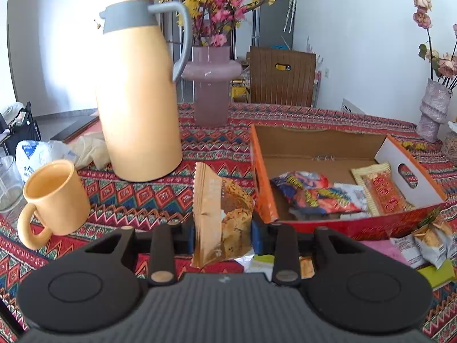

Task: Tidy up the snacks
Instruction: 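Carry the cookie packet and white packet over the cardboard box with both tools, then open both tools to drop the packets into the box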

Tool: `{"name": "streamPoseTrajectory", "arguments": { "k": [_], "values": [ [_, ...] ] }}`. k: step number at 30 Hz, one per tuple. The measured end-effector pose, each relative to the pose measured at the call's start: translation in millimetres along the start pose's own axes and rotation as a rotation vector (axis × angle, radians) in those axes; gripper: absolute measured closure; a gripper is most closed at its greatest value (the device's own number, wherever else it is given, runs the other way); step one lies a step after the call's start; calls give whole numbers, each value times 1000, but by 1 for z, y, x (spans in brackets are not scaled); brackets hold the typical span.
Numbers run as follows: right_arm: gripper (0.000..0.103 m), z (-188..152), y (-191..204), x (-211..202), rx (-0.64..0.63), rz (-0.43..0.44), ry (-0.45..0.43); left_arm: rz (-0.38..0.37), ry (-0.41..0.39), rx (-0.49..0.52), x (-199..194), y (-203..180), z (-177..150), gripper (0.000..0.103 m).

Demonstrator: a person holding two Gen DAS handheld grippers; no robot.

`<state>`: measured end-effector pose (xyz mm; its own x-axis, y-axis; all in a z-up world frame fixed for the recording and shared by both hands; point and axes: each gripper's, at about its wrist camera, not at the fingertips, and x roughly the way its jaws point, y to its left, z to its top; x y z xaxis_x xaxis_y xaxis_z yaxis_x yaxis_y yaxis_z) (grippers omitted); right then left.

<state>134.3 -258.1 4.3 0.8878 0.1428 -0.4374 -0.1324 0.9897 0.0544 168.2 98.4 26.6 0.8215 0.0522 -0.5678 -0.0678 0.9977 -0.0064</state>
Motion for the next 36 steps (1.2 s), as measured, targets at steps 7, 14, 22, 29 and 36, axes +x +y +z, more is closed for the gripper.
{"name": "streamPoseTrajectory", "arguments": {
  "k": [7,14,22,29,36],
  "values": [
    [62,24,4,16,-19,34,-35,-31,-44,14,-5,-26,20,68],
    [62,49,10,45,-43,63,-42,-50,-62,19,3,-57,38,68],
    [62,66,16,87,-52,89,-14,-26,-46,36,25,-88,52,68],
    [62,66,15,117,-40,83,33,-8,-13,33,50,-99,54,68],
    [62,60,13,133,-32,84,67,-7,32,35,72,-106,47,68]
  ]
}}
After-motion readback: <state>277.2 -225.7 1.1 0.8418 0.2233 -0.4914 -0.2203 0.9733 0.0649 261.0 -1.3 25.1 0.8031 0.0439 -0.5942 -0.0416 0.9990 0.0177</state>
